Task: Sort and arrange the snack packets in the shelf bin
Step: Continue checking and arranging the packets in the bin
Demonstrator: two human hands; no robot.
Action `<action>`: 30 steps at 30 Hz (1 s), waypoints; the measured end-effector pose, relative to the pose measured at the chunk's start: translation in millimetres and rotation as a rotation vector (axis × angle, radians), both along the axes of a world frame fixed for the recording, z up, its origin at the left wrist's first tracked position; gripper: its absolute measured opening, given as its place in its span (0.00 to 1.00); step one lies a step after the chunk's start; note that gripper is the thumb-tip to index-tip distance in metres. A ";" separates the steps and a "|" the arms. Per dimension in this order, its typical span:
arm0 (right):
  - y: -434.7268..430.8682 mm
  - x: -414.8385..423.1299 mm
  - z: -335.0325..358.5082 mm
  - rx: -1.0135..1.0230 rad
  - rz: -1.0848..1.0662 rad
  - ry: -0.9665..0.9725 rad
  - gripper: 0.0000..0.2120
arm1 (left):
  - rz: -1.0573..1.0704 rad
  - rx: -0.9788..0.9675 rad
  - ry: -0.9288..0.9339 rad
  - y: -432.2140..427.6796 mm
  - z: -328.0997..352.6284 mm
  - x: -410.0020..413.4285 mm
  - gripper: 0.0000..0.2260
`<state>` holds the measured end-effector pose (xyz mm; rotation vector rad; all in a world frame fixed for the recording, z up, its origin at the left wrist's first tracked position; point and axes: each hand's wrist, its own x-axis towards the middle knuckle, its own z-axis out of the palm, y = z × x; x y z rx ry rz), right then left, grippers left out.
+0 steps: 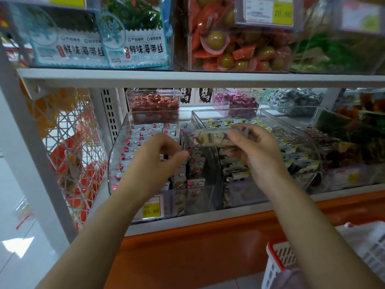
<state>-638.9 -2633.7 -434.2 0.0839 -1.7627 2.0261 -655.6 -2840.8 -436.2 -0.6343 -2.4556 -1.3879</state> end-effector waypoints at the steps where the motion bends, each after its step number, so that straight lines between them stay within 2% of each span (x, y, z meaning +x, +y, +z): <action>1: 3.3 0.0 -0.5 -0.025 -0.024 -0.005 0.07 | -0.055 -0.125 0.069 -0.5 0.5 0.8 0.06; 4: 7.7 2.1 -1.8 -0.035 -0.039 -0.005 0.03 | -0.218 -0.494 0.119 2.1 -6.8 0.2 0.13; 7: 7.7 5.2 -1.8 0.005 -0.021 0.011 0.04 | -0.139 -0.636 0.103 4.8 -12.9 -0.7 0.11; 10: 7.1 5.6 -0.7 0.075 -0.021 0.017 0.05 | -0.086 -0.662 0.128 6.9 -17.8 -6.0 0.13; 14: 2.2 5.4 -0.6 0.318 -0.044 0.042 0.06 | -0.031 -0.726 0.077 10.8 -21.7 -12.9 0.17; 17: -3.6 6.9 0.2 0.494 -0.059 0.077 0.09 | 0.005 -0.720 0.064 8.9 -21.5 -15.5 0.26; 22: -9.7 7.9 5.2 0.785 -0.111 0.091 0.10 | -0.001 -0.648 0.034 1.6 -19.3 -18.3 0.27; 26: -28.3 6.1 -3.6 1.159 -0.133 0.115 0.18 | -0.032 -0.654 0.027 -0.6 -19.0 -17.9 0.28; 30: -31.7 7.0 -9.1 1.489 -0.171 0.132 0.20 | -0.026 -0.583 0.020 -4.9 -18.2 -17.5 0.22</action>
